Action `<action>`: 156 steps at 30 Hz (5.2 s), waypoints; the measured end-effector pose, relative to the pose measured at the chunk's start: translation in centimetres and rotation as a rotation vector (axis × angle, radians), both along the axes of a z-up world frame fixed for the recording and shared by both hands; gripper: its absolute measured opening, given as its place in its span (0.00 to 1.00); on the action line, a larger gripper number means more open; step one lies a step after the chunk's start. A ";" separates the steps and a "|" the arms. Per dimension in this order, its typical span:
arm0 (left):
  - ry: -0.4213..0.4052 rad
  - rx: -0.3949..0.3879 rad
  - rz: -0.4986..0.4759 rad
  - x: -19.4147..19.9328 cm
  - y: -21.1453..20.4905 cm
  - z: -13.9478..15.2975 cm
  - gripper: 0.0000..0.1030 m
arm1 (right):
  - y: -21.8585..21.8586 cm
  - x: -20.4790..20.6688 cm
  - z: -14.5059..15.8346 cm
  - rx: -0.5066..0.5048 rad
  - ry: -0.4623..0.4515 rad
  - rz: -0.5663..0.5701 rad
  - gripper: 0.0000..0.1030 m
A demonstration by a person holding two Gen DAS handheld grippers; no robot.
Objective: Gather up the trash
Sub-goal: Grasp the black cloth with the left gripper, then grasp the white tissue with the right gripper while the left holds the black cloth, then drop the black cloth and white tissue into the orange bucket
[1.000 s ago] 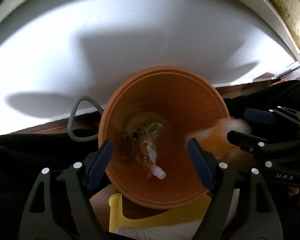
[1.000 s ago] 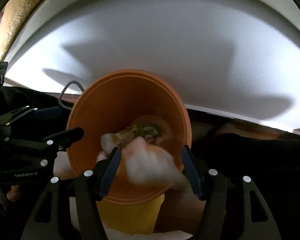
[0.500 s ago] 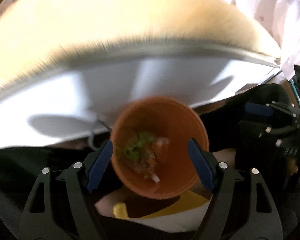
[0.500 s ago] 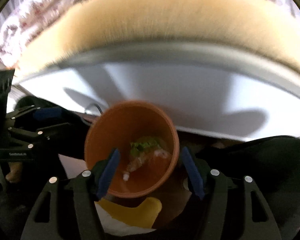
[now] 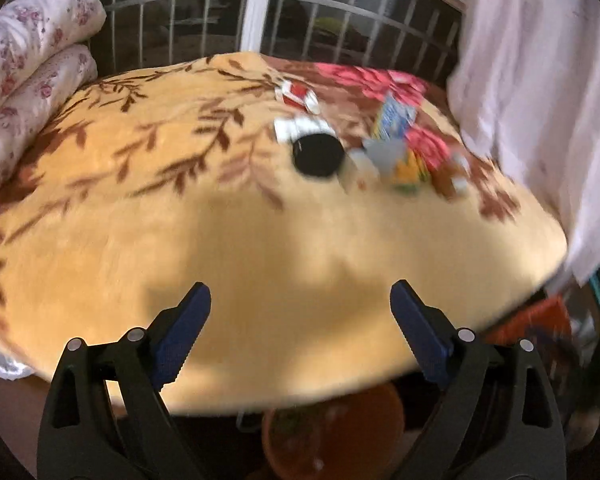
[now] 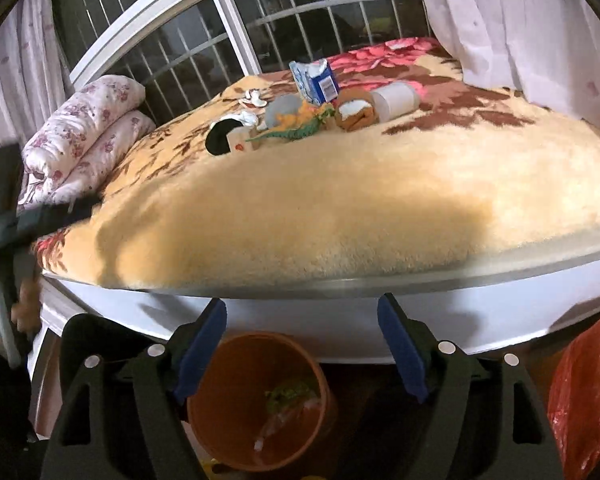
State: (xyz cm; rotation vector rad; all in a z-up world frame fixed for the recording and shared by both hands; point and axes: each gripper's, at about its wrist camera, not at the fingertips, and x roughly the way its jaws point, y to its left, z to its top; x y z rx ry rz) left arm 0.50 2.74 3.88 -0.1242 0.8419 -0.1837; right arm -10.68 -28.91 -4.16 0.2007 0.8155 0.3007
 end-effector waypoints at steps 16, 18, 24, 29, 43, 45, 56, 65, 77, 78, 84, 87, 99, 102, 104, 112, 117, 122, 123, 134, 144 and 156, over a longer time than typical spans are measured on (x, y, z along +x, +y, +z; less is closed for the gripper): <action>0.246 -0.166 0.234 18.2 -3.0 -2.2 0.86 | -0.8 1.5 -3.8 0.097 0.068 -0.005 0.74; 0.281 -0.174 0.241 19.6 -3.3 -2.9 0.86 | -1.0 1.5 -4.3 0.105 0.071 -0.005 0.74; 0.349 -0.132 0.233 22.1 -5.0 -4.7 0.86 | -1.5 1.8 -5.4 0.151 0.100 -0.006 0.74; 0.359 -0.131 0.265 22.6 -4.9 -5.8 0.83 | -1.0 2.0 -5.5 0.153 0.102 0.009 0.74; 0.209 -0.084 0.187 15.2 -0.6 -3.2 0.52 | 0.1 1.8 -2.3 0.080 0.039 0.043 0.74; 0.174 -0.068 0.170 12.6 -0.1 -2.4 0.52 | 0.8 2.3 -1.0 0.053 0.013 0.076 0.74; -0.020 0.085 0.119 0.8 -0.1 -0.6 0.52 | 8.9 16.5 9.5 -0.107 -0.187 0.382 0.78; -0.033 0.101 0.103 0.1 0.7 -2.0 0.52 | 19.7 29.7 7.1 -0.383 -0.087 0.609 0.71; -0.020 0.059 0.092 1.2 1.4 -2.7 0.52 | 23.2 36.8 1.3 -0.565 0.069 0.657 0.40; -0.019 0.056 0.093 1.2 1.5 -2.7 0.52 | 23.3 36.8 1.5 -0.562 0.070 0.646 0.30; -0.005 0.026 0.099 0.9 1.8 -2.6 0.52 | 21.8 35.0 4.6 -0.459 0.052 0.543 0.28; 0.002 0.016 0.101 0.1 1.8 -2.3 0.52 | 19.7 32.3 7.4 -0.311 0.033 0.494 0.28; -0.010 0.073 0.006 -6.5 -1.4 -2.3 0.52 | 10.7 11.7 8.5 -0.043 -0.004 0.374 0.29; 0.020 0.106 -0.018 -8.4 -2.4 -3.6 0.52 | 8.8 7.2 6.3 -0.045 0.007 0.332 0.29; 0.047 0.118 -0.033 -9.5 -3.0 -4.8 0.52 | 8.1 4.5 4.0 -0.060 0.035 0.312 0.29; 0.166 0.187 -0.120 -11.5 -5.6 -10.5 0.52 | 6.6 -0.1 -6.2 0.038 0.264 0.220 0.29; 0.236 0.200 -0.165 -11.9 -6.6 -13.2 0.52 | 6.8 -1.0 -9.6 0.022 0.334 0.190 0.29; 0.284 0.211 -0.194 -11.5 -7.2 -15.2 0.52 | 6.8 -0.6 -11.1 0.014 0.377 0.172 0.29; 0.297 0.217 -0.200 -11.2 -7.3 -15.7 0.52 | 6.9 -0.4 -11.5 0.009 0.385 0.169 0.29; 0.403 0.238 -0.233 -9.9 -7.5 -20.2 0.52 | 7.7 1.2 -15.6 -0.027 0.492 0.176 0.29; 0.464 0.243 -0.218 -9.1 -7.8 -21.3 0.74 | 7.8 1.2 -17.0 -0.048 0.529 0.169 0.60; 0.432 0.203 -0.222 -9.1 -6.7 -19.3 0.75 | 5.3 0.1 -12.8 -0.038 0.434 0.137 0.60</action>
